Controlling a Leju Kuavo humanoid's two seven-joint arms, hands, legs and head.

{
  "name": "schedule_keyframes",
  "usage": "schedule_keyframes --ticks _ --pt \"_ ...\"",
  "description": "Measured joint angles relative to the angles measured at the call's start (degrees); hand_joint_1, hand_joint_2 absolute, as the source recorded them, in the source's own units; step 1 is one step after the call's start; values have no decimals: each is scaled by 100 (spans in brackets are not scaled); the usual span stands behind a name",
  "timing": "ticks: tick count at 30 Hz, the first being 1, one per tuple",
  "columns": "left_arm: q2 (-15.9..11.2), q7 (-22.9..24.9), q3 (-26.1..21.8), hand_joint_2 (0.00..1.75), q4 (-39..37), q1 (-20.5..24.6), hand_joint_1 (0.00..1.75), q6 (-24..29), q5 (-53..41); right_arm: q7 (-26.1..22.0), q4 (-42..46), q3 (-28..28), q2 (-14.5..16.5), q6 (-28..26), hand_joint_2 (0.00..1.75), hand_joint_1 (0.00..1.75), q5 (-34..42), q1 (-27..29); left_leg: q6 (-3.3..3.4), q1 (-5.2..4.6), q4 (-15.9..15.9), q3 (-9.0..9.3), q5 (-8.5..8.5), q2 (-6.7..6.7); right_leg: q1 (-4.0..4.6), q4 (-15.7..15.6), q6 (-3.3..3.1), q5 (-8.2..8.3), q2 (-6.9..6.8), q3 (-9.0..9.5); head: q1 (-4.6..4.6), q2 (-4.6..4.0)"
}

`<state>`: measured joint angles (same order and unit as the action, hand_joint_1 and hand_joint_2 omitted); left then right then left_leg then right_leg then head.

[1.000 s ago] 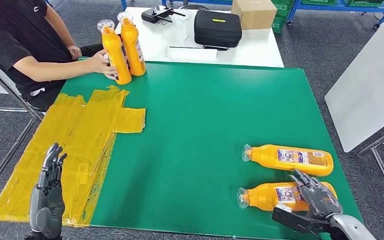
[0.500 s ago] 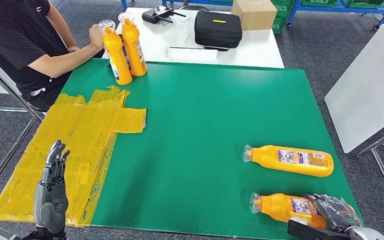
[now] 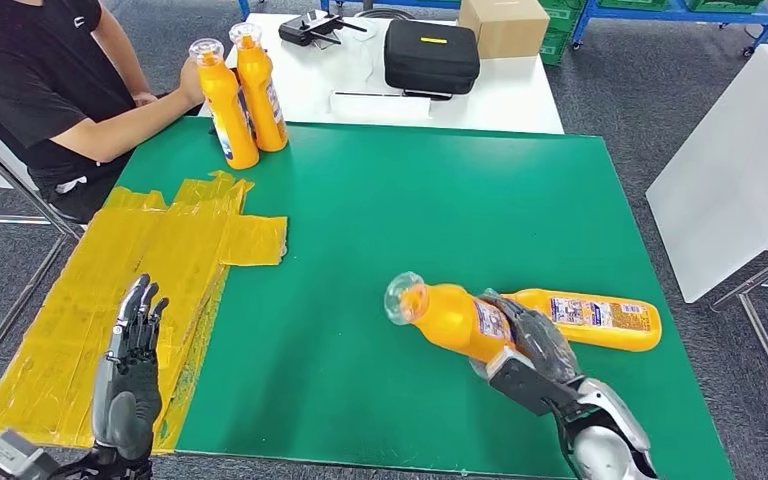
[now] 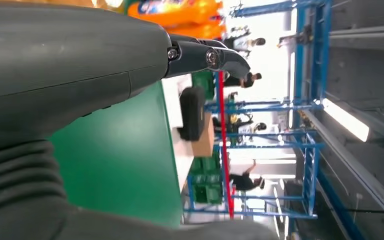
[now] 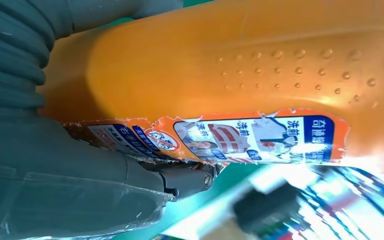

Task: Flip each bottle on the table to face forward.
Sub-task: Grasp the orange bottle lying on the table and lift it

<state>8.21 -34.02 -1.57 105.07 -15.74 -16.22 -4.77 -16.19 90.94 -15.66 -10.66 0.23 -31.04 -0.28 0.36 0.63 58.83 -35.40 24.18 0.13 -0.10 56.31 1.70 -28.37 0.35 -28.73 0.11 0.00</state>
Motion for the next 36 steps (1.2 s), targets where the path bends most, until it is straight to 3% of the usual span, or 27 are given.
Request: schedule_keyframes --ticks 6,15,23,36 --pt "129 440 567 175 -186 443 0 152 268 325 58 -349 882 83 175 175 595 -895 1 0 0 -8 -7 -11 -1 -1 -1 -1 -15 -40 2 0" --pt "244 659 1311 175 -697 1038 0 346 400 337 -610 -994 1590 -194 175 175 613 -1302 2 -2 1 -23 -12 -21 -3 0 3 3 -23 -7 2 0" --pt "323 689 1574 175 -1125 1311 0 278 758 479 -1196 -1702 1963 -324 175 175 162 -1305 1 0 0 -30 -11 -20 1 0 0 1 -23 -15 2 0" --pt "328 547 1388 175 -1581 1539 0 168 760 580 -1992 -2548 2360 -376 175 175 -430 -1388 1 0 0 -32 -11 -20 -3 0 0 0 -24 -18 2 0"
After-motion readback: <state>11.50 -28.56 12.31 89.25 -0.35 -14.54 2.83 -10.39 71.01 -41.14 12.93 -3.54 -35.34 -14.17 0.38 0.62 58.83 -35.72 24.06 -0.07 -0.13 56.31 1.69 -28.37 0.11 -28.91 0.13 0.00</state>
